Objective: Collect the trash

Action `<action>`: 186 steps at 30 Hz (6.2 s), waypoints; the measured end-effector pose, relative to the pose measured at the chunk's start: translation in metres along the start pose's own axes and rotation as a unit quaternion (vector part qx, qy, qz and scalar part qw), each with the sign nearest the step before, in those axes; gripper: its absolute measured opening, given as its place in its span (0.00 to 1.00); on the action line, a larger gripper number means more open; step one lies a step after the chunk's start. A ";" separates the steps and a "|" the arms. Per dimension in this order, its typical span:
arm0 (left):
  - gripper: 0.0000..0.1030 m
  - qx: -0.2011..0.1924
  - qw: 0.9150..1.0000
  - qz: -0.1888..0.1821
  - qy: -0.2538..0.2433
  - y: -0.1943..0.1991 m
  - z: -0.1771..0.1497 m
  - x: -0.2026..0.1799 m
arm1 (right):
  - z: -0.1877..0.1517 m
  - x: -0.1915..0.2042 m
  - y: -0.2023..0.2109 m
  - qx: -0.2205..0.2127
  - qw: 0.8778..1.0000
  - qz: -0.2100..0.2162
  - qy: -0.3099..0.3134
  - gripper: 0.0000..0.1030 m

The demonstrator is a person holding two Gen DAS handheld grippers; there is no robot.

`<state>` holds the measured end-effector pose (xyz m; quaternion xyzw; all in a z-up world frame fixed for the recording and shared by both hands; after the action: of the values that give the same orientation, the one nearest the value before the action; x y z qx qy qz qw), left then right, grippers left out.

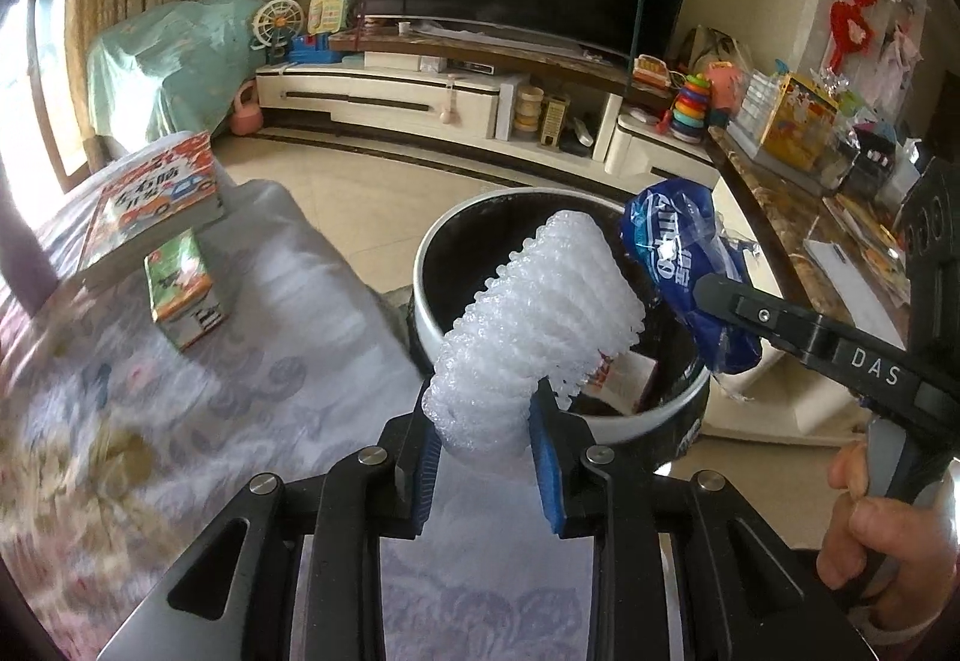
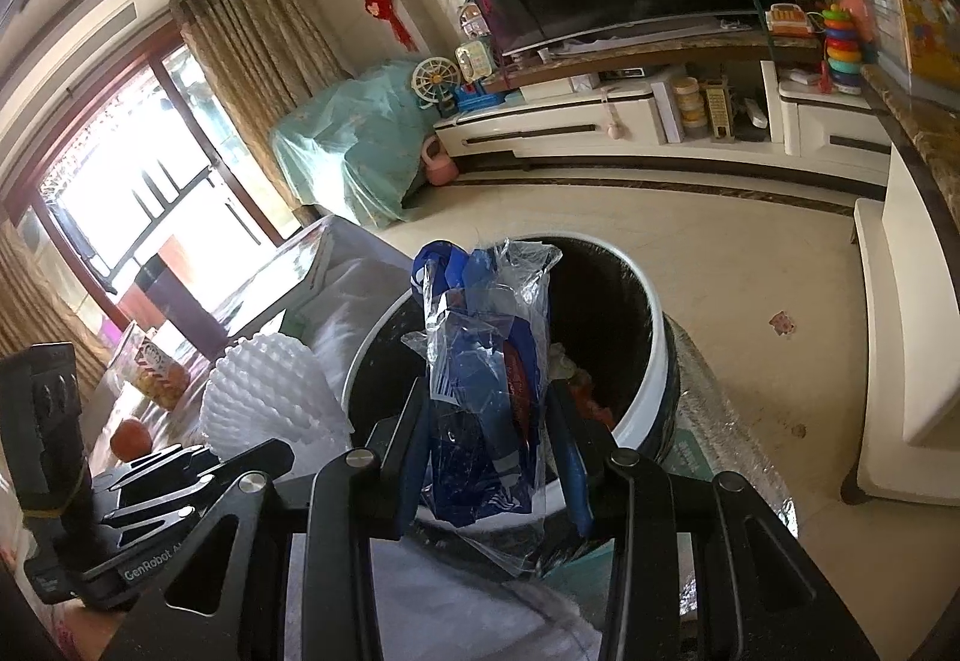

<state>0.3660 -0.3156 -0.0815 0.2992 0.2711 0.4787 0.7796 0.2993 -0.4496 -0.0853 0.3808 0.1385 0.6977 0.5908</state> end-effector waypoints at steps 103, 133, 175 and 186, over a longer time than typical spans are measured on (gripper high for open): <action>1.00 -0.258 0.942 0.205 0.070 0.203 -0.155 0.035 | -0.071 0.098 0.116 -0.233 0.962 -0.086 0.112 1.00; 0.99 -0.266 0.941 0.202 0.064 0.202 -0.157 0.041 | -0.069 0.105 0.120 -0.233 0.963 -0.076 0.111 1.00; 0.99 -0.256 0.944 0.197 0.062 0.190 -0.157 0.052 | -0.068 0.113 0.113 -0.221 0.966 -0.069 0.115 1.00; 0.99 -0.255 0.945 0.196 0.063 0.189 -0.156 0.053 | -0.068 0.115 0.111 -0.219 0.966 -0.068 0.115 1.00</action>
<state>0.1661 -0.1663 -0.0572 0.1071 0.1243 0.6929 0.7021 0.1706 -0.3542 -0.0175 0.1487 0.0748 0.7084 0.6859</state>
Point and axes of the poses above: each gripper's, at about its wrist camera, not at the fingertips, and y roughly against the way its jaws point, x to its left, z to its top, the point moved 9 cm from there along -y, roughly the way its jaws point, and after that the axes turned 1 degree about y, right-handed, at the moved point
